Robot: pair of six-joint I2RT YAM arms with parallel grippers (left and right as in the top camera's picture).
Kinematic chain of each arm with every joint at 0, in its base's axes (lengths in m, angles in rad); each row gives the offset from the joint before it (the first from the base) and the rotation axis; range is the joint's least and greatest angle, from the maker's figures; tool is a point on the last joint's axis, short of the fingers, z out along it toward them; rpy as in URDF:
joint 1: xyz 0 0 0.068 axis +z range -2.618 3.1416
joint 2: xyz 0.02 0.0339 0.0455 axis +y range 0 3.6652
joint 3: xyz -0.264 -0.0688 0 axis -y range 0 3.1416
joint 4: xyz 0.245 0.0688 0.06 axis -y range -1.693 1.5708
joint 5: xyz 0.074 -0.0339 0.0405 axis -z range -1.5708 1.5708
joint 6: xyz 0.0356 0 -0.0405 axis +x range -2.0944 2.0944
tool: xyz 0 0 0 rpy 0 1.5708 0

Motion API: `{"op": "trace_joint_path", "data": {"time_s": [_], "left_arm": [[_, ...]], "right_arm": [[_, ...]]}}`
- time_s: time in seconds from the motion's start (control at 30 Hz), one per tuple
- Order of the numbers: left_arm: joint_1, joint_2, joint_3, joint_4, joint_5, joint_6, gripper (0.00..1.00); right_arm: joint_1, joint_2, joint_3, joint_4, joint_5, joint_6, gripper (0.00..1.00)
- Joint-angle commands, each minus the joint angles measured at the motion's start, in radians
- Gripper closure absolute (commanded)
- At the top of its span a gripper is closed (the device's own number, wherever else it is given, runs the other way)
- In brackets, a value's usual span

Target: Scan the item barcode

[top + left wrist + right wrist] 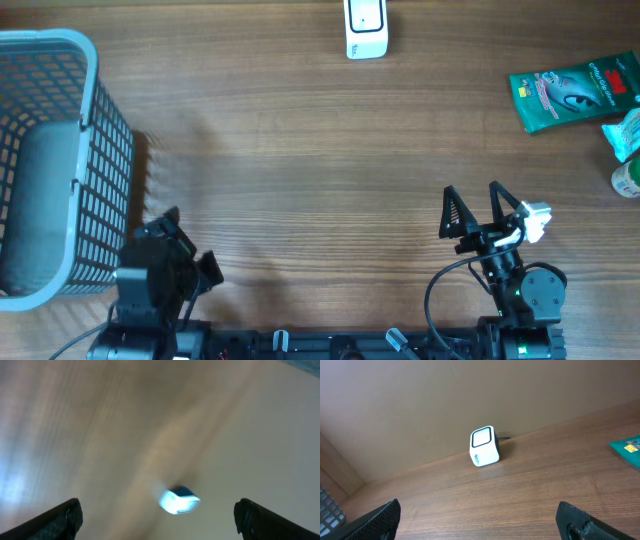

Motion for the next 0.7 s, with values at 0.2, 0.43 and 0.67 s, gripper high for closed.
{"op": "trace_joint_path", "data": {"time_s": [0.2,0.43,0.67], "left_arm": [[0.003,-0.087,0.001,0.003,-0.100,-0.156,0.00],[-0.039,-0.173,0.001,-0.150,-0.157,-0.117,0.00],[-0.039,-0.206,0.001,0.288,-0.288,0.863,0.00]], "right_arm": [[0.003,-0.011,-0.002,0.002,0.021,0.007,0.00],[0.003,-0.011,-0.002,0.001,0.021,0.007,0.00],[0.003,-0.011,-0.002,0.002,0.021,0.007,0.00]]}}
